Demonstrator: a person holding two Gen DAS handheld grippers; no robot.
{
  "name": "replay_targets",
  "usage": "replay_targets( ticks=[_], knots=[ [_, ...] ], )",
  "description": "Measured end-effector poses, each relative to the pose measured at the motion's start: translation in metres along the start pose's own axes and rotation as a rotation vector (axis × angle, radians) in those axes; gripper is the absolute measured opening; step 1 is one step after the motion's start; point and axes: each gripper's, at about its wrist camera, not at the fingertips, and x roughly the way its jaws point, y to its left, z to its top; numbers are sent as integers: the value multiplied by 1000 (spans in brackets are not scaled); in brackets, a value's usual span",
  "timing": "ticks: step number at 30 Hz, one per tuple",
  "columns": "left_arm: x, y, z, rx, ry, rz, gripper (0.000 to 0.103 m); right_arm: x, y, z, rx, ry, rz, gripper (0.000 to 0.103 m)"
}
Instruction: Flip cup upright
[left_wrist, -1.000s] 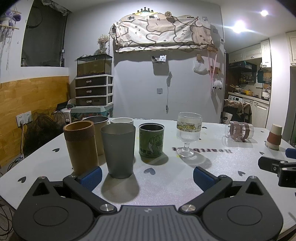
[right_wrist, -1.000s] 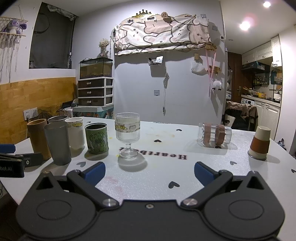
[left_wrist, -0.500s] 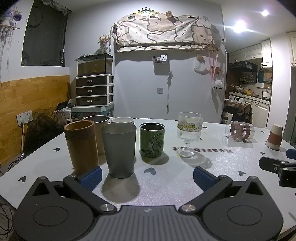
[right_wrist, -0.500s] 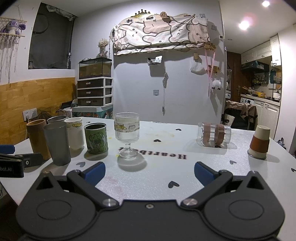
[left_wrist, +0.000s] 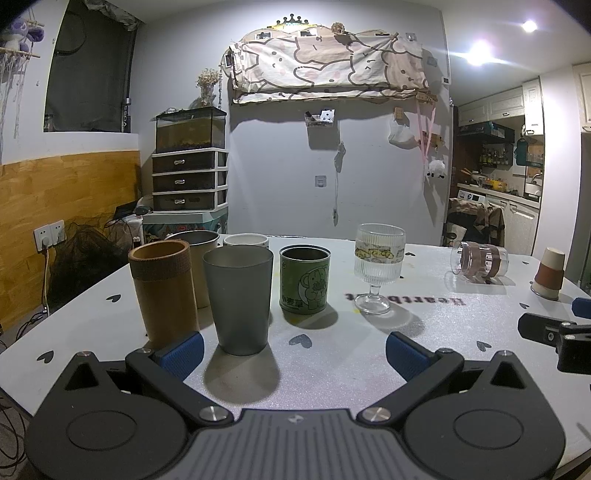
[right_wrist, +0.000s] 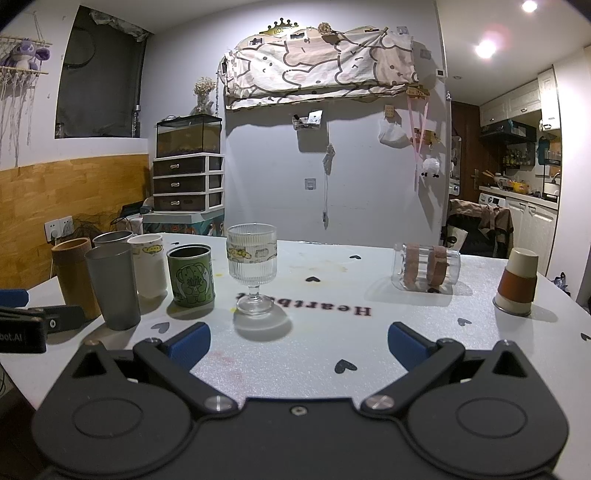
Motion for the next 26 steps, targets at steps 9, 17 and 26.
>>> replay_targets(
  ticks=[9, 17, 26],
  knots=[
    [0, 0, 0, 1, -1, -1, 103, 0, 0, 0, 0, 0, 1, 103],
    [0, 0, 0, 0, 1, 1, 103, 0, 0, 0, 1, 0, 1, 103],
    [0, 2, 0, -2, 4, 2, 103, 0, -1, 0, 2, 1, 1, 103]
  ],
)
